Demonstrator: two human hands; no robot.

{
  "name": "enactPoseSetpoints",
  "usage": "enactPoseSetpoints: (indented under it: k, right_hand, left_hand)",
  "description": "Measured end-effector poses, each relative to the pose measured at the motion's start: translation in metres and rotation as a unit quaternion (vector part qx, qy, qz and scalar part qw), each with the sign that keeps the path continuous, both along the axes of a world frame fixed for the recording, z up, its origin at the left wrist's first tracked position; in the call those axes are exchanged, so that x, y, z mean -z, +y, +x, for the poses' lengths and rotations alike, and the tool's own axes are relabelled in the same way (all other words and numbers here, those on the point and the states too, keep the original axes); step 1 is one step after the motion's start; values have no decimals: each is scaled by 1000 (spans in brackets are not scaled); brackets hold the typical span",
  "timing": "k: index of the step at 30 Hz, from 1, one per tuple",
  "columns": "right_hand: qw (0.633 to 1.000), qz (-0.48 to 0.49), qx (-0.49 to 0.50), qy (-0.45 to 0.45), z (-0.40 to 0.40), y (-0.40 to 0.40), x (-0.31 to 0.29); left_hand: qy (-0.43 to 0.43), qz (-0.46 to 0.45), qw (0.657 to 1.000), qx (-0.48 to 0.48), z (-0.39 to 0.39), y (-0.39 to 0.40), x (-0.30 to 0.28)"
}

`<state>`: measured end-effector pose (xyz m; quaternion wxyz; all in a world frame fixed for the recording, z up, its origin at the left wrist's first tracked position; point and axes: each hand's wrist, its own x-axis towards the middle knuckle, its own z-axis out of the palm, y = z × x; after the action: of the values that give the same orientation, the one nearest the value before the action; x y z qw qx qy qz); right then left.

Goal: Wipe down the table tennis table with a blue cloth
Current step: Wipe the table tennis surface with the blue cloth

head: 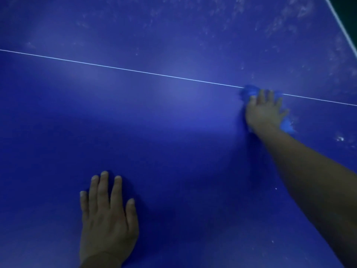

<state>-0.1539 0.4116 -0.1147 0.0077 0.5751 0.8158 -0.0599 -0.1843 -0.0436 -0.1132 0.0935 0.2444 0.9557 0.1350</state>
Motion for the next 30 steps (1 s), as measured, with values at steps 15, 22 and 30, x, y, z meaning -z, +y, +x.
enactPoseSetpoints:
  k: [15,22,30]
  right_hand:
    - [946,45,-321,-6,-6,-65,6]
    - [997,3,-82,-2,20,-5,0]
    - [946,24,-321,-38,16,8,5]
  left_hand:
    - [-12,-18,1000,-6,0,0,-2]
    - [-6,-22,1000,-2,1,1,-1]
    - [-5,-21,1000,-3,1,3,-4]
